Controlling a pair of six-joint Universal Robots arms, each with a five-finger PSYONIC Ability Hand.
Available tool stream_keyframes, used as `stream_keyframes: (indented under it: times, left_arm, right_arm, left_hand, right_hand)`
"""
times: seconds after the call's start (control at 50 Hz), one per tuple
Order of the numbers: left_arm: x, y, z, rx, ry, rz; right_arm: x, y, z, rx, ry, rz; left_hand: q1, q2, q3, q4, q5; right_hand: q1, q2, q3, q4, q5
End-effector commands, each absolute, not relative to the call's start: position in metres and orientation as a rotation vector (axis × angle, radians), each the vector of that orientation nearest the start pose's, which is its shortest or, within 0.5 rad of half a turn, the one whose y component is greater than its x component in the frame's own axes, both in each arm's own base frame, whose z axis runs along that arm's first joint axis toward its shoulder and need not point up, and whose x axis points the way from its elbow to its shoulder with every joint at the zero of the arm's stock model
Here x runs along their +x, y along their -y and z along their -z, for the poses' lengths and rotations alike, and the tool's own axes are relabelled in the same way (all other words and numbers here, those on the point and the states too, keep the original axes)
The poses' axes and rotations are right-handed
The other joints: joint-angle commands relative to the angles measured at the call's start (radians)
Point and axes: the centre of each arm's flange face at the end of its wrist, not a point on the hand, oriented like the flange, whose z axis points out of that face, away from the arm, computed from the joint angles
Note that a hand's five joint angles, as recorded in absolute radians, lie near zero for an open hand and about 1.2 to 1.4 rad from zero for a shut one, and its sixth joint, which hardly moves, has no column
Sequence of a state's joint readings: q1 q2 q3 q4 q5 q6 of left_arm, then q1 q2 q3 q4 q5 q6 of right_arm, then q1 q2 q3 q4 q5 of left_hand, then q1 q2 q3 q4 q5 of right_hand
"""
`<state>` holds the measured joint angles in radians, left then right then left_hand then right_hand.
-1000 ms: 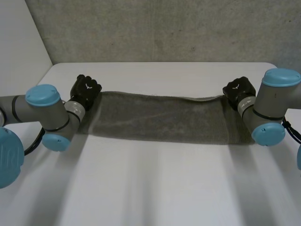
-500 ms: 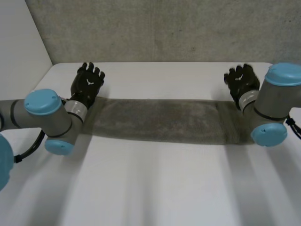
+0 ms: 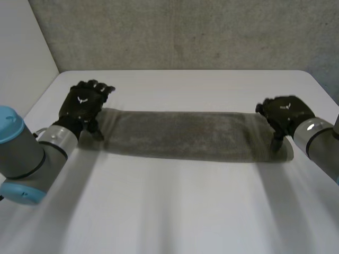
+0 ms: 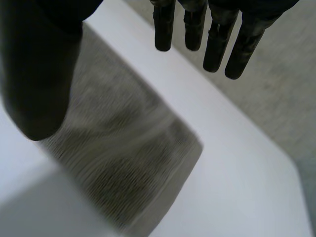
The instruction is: Fold the towel.
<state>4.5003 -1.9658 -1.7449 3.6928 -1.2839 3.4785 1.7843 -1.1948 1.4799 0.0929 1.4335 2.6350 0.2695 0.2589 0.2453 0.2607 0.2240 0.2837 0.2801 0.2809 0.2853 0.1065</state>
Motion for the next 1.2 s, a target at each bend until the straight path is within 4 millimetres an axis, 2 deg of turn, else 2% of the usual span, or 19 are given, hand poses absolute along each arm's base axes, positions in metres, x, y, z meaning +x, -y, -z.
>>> stream_keyframes:
  times: [0.02, 0.16, 0.28, 0.36, 0.46, 0.56, 0.64, 0.72, 0.76, 0.8, 0.82, 0.86, 0.92, 0.96, 0.98, 1.02, 1.04, 1.08, 1.2]
  left_arm:
    - [-0.226, 0.303, -0.164, 0.973, -2.214, 2.216]
    - [-0.225, 0.303, -0.163, 0.969, -2.218, 2.212]
    - [-0.225, 0.303, -0.163, 0.969, -2.218, 2.212]
    - [-0.225, 0.302, -0.163, 0.971, -2.22, 2.211]
    - [-0.225, 0.301, -0.162, 0.972, -2.225, 2.206]
    - [-0.224, 0.301, -0.163, 0.966, -2.221, 2.207]
    - [-0.224, 0.301, -0.168, 0.955, -2.2, 2.222]
    - [-0.223, 0.301, -0.172, 0.954, -2.189, 2.232]
    - [-0.223, 0.301, -0.173, 0.951, -2.183, 2.236]
    - [-0.222, 0.302, -0.176, 0.947, -2.172, 2.245]
    - [-0.222, 0.302, -0.176, 0.947, -2.172, 2.245]
    - [-0.223, 0.303, -0.179, 0.943, -2.157, 2.257]
    - [-0.223, 0.303, -0.179, 0.943, -2.155, 2.259]
    - [-0.222, 0.304, -0.18, 0.936, -2.147, 2.263]
    - [-0.222, 0.304, -0.18, 0.936, -2.147, 2.263]
    - [-0.222, 0.305, -0.18, 0.934, -2.147, 2.263]
    - [-0.222, 0.305, -0.18, 0.934, -2.147, 2.263]
    - [-0.223, 0.304, -0.18, 0.936, -2.149, 2.262]
    - [-0.225, 0.302, -0.177, 0.945, -2.157, 2.258]
  right_arm:
    - [0.199, 0.322, -0.17, -1.017, -2.48, 1.744]
    - [0.191, 0.344, -0.131, -1.032, -2.521, 1.729]
    - [0.185, 0.352, -0.118, -1.057, -2.56, 1.711]
    - [0.179, 0.36, -0.116, -1.059, -2.59, 1.728]
    - [0.158, 0.372, -0.126, -0.981, -2.662, 1.82]
    - [0.136, 0.386, -0.156, -0.997, -2.687, 1.967]
    - [0.101, 0.404, -0.175, -1.184, -2.779, 2.082]
    - [0.093, 0.412, -0.185, -1.301, -2.814, 2.14]
    - [0.106, 0.41, -0.191, -1.33, -2.773, 2.17]
    - [0.17, 0.393, -0.208, -1.322, -2.527, 2.272]
    - [0.17, 0.393, -0.208, -1.322, -2.526, 2.273]
    - [0.225, 0.365, -0.238, -1.244, -2.26, 2.379]
    - [0.251, 0.35, -0.248, -1.218, -2.131, 2.417]
    - [0.305, 0.314, -0.255, -1.267, -1.867, 2.446]
    - [0.305, 0.314, -0.255, -1.268, -1.865, 2.446]
    - [0.353, 0.277, -0.242, -1.396, -1.667, 2.405]
    - [0.353, 0.277, -0.241, -1.397, -1.666, 2.404]
    - [0.382, 0.254, -0.202, -1.586, -1.591, 2.29]
    - [0.403, 0.233, -0.163, -1.795, -1.516, 2.203]
  left_hand:
    - [-0.074, -0.063, -0.049, -0.065, -0.203]
    - [-0.077, -0.066, -0.052, -0.068, -0.206]
    - [-0.079, -0.069, -0.055, -0.071, -0.208]
    - [-0.079, -0.069, -0.055, -0.071, -0.208]
    - [-0.085, -0.075, -0.061, -0.077, -0.214]
    - [-0.088, -0.078, -0.064, -0.079, -0.217]
    - [-0.088, -0.078, -0.064, -0.079, -0.217]
    - [-0.088, -0.078, -0.064, -0.079, -0.217]
    - [-0.088, -0.078, -0.064, -0.079, -0.217]
    - [-0.088, -0.078, -0.064, -0.079, -0.217]
    - [-0.088, -0.078, -0.064, -0.079, -0.217]
    - [-0.088, -0.078, -0.064, -0.08, -0.217]
    - [-0.088, -0.078, -0.064, -0.079, -0.217]
    - [-0.088, -0.078, -0.064, -0.079, -0.217]
    - [-0.088, -0.078, -0.064, -0.079, -0.217]
    - [-0.088, -0.078, -0.064, -0.079, -0.217]
    - [-0.088, -0.078, -0.064, -0.079, -0.217]
    - [-0.088, -0.078, -0.064, -0.079, -0.217]
    - [-0.091, -0.081, -0.067, -0.082, -0.22]
  right_hand:
    - [0.112, 0.116, 0.115, 0.111, 0.115]
    - [0.294, 0.298, 0.297, 0.292, 0.297]
    - [0.421, 0.424, 0.424, 0.419, 0.423]
    - [1.11, 1.113, 1.112, 1.108, 1.112]
    - [1.113, 1.116, 1.115, 1.111, 1.115]
    - [1.113, 1.116, 1.115, 1.111, 1.115]
    - [1.113, 1.116, 1.115, 1.111, 1.115]
    - [1.113, 1.116, 1.115, 1.111, 1.115]
    - [1.113, 1.116, 1.115, 1.111, 1.115]
    - [1.113, 1.116, 1.115, 1.111, 1.115]
    - [1.113, 1.116, 1.115, 1.111, 1.115]
    - [1.113, 1.116, 1.115, 1.111, 1.115]
    - [1.113, 1.116, 1.115, 1.111, 1.115]
    - [1.113, 1.116, 1.115, 1.111, 1.115]
    - [1.113, 1.116, 1.115, 1.111, 1.115]
    - [1.113, 1.116, 1.115, 1.111, 1.115]
    - [1.113, 1.116, 1.115, 1.111, 1.115]
    - [1.113, 1.116, 1.115, 1.111, 1.115]
    - [1.113, 1.116, 1.115, 1.111, 1.115]
